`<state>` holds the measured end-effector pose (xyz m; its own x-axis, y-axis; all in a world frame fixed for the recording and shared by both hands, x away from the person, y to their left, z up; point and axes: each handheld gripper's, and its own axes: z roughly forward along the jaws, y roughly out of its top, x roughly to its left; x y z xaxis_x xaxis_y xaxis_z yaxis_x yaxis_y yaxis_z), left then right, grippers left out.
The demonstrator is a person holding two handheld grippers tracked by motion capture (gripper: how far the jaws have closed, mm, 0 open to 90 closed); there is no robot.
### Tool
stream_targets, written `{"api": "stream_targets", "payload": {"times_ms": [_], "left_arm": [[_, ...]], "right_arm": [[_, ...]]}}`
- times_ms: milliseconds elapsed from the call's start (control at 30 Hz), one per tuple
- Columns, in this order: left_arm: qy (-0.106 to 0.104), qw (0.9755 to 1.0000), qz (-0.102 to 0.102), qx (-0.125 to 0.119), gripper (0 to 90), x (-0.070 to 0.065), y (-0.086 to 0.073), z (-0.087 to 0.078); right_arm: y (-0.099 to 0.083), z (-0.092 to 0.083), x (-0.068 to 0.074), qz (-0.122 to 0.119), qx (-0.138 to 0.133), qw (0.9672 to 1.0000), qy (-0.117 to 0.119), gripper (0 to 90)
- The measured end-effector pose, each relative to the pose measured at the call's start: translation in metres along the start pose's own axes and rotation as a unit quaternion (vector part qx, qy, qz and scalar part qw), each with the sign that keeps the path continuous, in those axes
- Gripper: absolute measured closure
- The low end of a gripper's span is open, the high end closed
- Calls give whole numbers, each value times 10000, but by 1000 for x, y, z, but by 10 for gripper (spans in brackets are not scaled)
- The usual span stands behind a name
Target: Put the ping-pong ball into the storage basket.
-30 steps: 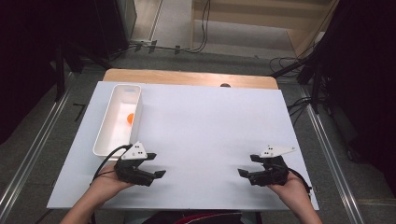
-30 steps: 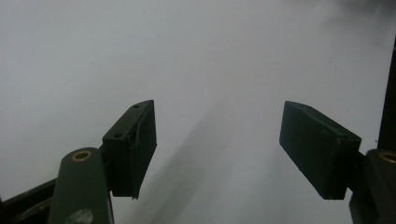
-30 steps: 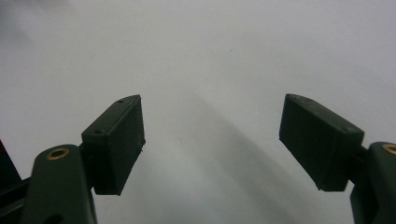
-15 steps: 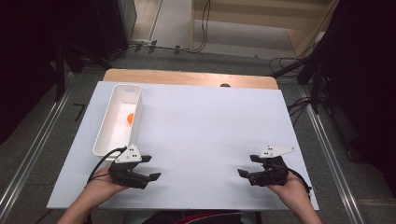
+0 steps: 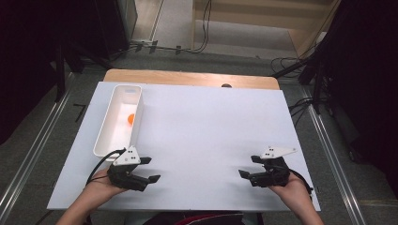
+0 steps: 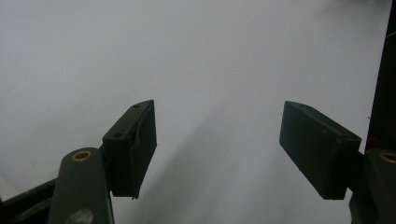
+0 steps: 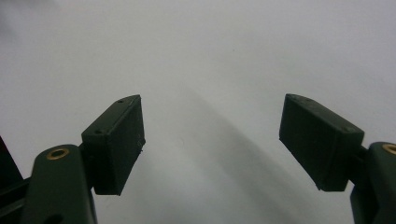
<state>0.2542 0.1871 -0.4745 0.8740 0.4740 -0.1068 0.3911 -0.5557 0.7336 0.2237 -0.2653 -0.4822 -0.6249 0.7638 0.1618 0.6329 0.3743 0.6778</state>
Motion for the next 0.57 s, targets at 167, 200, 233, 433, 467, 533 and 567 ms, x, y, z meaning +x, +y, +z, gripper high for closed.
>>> {"api": "stream_targets", "payload": {"times_ms": [167,200,233,433,467,533,567], "left_arm": [[-14,10000,14,-3,268,0,0,0],[-13,10000,25,-5,268,0,0,0],[-19,10000,26,-5,268,0,0,0],[-21,10000,82,20,268,1,-1,1],[-30,10000,79,24,268,1,-1,1],[-48,9999,91,91,268,1,-2,2],[-51,9999,103,106,268,1,-2,3]], "right_arm": [[0,0,0,-4,-1,10000,2,207],[0,0,0,-1,-2,10000,3,207],[0,0,0,-1,0,10000,11,207],[0,0,0,-9,13,10000,16,207],[0,0,0,-32,3,10000,17,207],[0,0,0,-23,19,10000,18,207],[0,0,0,-11,19,10000,14,207]]}}
